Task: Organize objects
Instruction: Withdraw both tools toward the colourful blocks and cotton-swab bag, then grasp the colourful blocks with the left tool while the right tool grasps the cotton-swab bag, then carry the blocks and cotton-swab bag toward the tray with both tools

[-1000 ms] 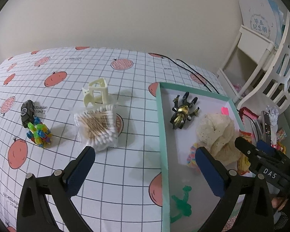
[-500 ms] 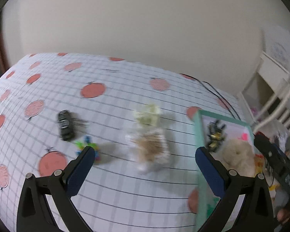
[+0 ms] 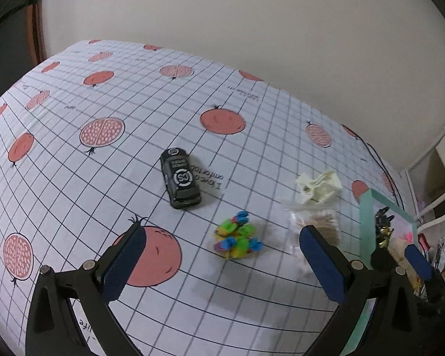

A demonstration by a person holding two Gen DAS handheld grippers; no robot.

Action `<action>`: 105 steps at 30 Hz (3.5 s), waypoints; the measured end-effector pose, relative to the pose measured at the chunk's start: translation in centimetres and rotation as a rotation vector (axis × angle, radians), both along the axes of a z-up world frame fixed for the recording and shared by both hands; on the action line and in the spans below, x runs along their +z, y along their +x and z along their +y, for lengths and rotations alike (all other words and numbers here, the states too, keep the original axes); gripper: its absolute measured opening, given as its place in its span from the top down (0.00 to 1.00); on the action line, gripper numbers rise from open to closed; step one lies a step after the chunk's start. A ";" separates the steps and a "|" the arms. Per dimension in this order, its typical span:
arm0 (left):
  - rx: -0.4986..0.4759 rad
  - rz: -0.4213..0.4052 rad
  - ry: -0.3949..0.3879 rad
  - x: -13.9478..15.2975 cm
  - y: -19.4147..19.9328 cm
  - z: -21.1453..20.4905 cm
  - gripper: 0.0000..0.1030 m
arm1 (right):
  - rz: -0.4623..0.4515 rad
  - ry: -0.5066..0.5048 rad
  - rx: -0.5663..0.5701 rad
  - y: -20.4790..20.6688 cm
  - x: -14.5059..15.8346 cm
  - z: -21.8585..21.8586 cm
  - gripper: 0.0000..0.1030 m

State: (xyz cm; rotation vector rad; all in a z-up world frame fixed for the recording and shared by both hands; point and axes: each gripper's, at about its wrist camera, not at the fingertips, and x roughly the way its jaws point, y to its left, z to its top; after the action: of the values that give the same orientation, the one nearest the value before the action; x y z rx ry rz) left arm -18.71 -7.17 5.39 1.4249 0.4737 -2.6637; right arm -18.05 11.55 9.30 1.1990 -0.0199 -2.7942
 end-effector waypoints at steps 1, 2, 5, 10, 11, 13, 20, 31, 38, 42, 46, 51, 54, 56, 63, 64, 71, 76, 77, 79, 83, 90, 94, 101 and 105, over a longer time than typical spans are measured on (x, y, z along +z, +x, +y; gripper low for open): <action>0.002 -0.007 -0.001 -0.3 -0.2 -0.1 0.01 | -0.008 0.001 0.003 -0.2 -0.3 -0.1 0.00; 0.003 -0.009 0.000 -0.4 -0.1 -0.1 0.01 | -0.020 0.001 0.007 -0.3 -0.7 -0.5 0.00; -0.002 -0.018 0.018 -1.1 -0.4 -0.2 0.04 | -0.044 -0.004 0.012 -0.9 -1.6 -0.9 0.00; -0.019 -0.019 0.005 -1.7 -0.8 0.2 0.05 | -0.084 -0.004 0.015 -1.7 -3.2 -1.8 0.01; -0.022 -0.019 0.009 -1.9 -0.9 0.2 0.05 | -0.090 -0.001 0.016 -1.9 -3.4 -1.9 0.01; -0.023 -0.022 0.019 -2.2 -1.1 0.2 0.05 | -0.106 -0.006 0.016 -2.1 -4.0 -2.1 0.01; -0.043 -0.048 0.024 -3.3 -1.9 0.9 0.22 | -0.146 -0.039 -0.002 -2.9 -5.6 -2.3 0.06; -0.046 -0.059 0.034 -4.3 -2.5 1.2 0.38 | -0.167 -0.042 0.000 -3.7 -6.8 -3.1 0.12; -0.045 -0.053 0.019 -4.3 -2.5 1.3 0.40 | -0.167 -0.045 -0.005 -4.0 -7.2 -3.3 0.15; -0.041 -0.053 0.005 -4.3 -2.5 1.2 0.44 | -0.167 -0.023 -0.004 -4.1 -7.3 -3.7 0.17; -0.034 -0.054 0.001 -4.4 -2.4 1.1 0.51 | -0.164 -0.006 -0.009 -4.1 -7.2 -3.6 0.27; -0.023 -0.056 -0.008 -4.5 -2.3 0.8 0.60 | -0.160 0.000 -0.029 -4.1 -7.0 -3.2 0.50; -0.025 -0.056 -0.015 -4.5 -2.3 0.8 0.60 | -0.159 -0.001 -0.030 -4.1 -7.0 -3.1 0.53; -0.027 -0.056 -0.022 -4.5 -2.3 0.9 0.60 | -0.159 -0.002 -0.030 -4.1 -7.0 -3.1 0.53; -0.027 -0.056 -0.022 -4.5 -2.4 1.0 0.60 | -0.159 -0.002 -0.031 -4.0 -7.0 -3.2 0.54; -0.026 -0.056 -0.021 -4.6 -2.4 1.0 0.60 | -0.159 -0.004 -0.031 -4.1 -6.9 -3.2 0.55; -0.005 -0.076 0.061 -4.5 -2.3 0.4 0.62 | -0.161 -0.026 -0.004 -3.8 -6.3 -3.3 0.58; -0.009 -0.058 0.056 -3.4 -2.0 0.7 0.62 | -0.153 -0.032 0.002 -3.4 -5.4 -2.8 0.58; -0.013 -0.044 0.056 -2.9 -1.9 0.8 0.62 | -0.146 -0.037 0.004 -3.2 -5.0 -2.6 0.58; -0.020 -0.016 0.054 -2.0 -1.6 1.2 0.62 | -0.130 -0.051 0.006 -3.0 -4.2 -2.2 0.58; -0.043 0.026 0.049 -0.4 -1.0 1.9 0.62 | -0.096 -0.073 0.020 -2.4 -2.7 -1.7 0.58; -0.082 0.104 0.040 2.1 -0.3 3.3 0.62 | -0.040 -0.080 0.021 -1.3 -0.4 -0.4 0.58; -0.101 0.128 0.034 2.8 -0.1 4.1 0.62 | -0.011 -0.078 0.008 -0.8 0.7 1.2 0.58; -0.157 0.136 0.045 3.1 0.1 6.7 0.62 | 0.003 -0.064 -0.042 -0.1 1.2 4.6 0.58; -0.210 0.143 0.048 3.4 0.3 8.9 0.62 | -0.001 -0.056 -0.094 0.3 1.0 7.6 0.58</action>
State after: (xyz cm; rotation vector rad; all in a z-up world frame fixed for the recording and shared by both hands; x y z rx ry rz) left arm -18.40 1.77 8.83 1.3725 0.4237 -2.9542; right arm -17.79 19.11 10.30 1.2180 -0.1579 -2.8520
